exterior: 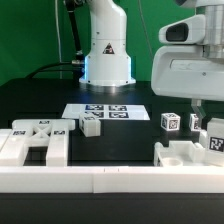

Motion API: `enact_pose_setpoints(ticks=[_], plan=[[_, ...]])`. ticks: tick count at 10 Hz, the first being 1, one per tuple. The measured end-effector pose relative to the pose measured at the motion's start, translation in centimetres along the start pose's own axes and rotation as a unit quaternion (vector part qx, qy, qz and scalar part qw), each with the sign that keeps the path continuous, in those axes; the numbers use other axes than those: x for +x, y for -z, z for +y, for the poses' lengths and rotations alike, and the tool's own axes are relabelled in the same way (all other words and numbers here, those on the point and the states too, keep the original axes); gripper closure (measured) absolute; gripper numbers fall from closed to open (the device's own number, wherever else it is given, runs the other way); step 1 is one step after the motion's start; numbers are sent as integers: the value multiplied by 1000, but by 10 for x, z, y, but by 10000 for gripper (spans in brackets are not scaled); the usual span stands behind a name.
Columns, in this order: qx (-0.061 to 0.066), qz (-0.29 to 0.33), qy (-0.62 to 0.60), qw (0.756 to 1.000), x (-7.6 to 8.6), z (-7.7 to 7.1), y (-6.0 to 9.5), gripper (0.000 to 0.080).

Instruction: Assemble chair

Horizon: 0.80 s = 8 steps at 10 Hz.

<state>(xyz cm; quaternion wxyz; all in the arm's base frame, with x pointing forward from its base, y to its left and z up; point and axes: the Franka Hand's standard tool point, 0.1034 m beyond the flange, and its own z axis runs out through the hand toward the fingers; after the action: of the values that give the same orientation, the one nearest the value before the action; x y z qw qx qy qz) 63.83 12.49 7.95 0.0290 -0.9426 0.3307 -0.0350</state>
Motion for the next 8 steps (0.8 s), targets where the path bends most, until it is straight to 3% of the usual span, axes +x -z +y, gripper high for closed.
enact_pose_setpoints(ticks=[3,8], plan=[[11,-4,-165,986,0,2,-1,509],[14,-11,-316,949,-1,2,-1,509]])
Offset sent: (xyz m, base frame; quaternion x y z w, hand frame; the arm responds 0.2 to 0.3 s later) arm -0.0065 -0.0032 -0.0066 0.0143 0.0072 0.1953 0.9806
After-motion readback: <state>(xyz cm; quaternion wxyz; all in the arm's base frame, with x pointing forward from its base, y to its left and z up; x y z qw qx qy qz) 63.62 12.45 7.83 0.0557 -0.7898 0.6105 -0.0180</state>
